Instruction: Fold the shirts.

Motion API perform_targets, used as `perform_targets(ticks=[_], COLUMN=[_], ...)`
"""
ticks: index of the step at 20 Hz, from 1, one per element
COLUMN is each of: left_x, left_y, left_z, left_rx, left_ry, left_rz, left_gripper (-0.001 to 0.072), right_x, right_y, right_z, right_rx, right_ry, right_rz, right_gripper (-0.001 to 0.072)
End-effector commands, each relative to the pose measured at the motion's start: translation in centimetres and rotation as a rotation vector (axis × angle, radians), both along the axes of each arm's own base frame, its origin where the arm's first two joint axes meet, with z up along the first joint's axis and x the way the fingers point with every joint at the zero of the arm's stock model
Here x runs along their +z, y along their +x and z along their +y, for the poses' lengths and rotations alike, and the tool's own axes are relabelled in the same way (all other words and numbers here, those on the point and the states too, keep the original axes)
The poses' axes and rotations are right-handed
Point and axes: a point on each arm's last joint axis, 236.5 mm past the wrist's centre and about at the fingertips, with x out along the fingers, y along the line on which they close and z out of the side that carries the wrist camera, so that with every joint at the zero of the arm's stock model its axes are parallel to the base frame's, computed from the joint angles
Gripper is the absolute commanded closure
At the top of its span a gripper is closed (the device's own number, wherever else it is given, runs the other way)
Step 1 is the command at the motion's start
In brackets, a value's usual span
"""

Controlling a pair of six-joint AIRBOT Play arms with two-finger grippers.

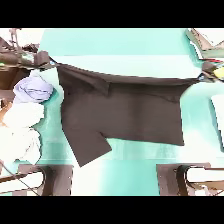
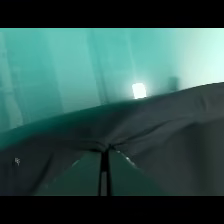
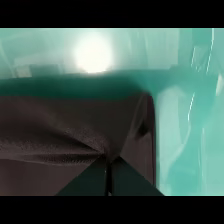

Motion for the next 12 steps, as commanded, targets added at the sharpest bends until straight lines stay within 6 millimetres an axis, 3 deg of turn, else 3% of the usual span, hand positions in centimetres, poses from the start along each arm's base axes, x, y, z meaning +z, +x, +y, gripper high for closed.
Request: perform_targets(ticks=[1,4,6,9,12], left_x=[-3.0,-2.7,-2.3,-2.7,-5.0], left_y=[5.6,7.6,8.2,8.0,5.7], left_z=[2.5,3.8,4.5,4.5,3.6], left_rx=[0.122,0.151,0.148,0.134,0.024], left_ry=[0.041,0.097,0.144,0.167,0.209], left_rz=[-0.101,-0.2,-0.254,-0.248,-0.147], left_gripper=[0.0683,0.0683,0.0683,0.0683,0.0683], right_x=[-3.6,-2.2,-1.2,-1.7,-3.6], right_y=[6.0,9.9,11.3,10.8,8.1], right_z=[0.8,1.3,1.7,2.3,3.5], right_rx=[-0.025,-0.047,-0.053,-0.024,0.057], right_ry=[-0.045,-0.086,-0.101,-0.11,-0.141], right_rz=[-0.134,-0.294,-0.364,-0.334,-0.202], right_gripper=[0.0698,0.0698,0.0698,0.0699,0.0698])
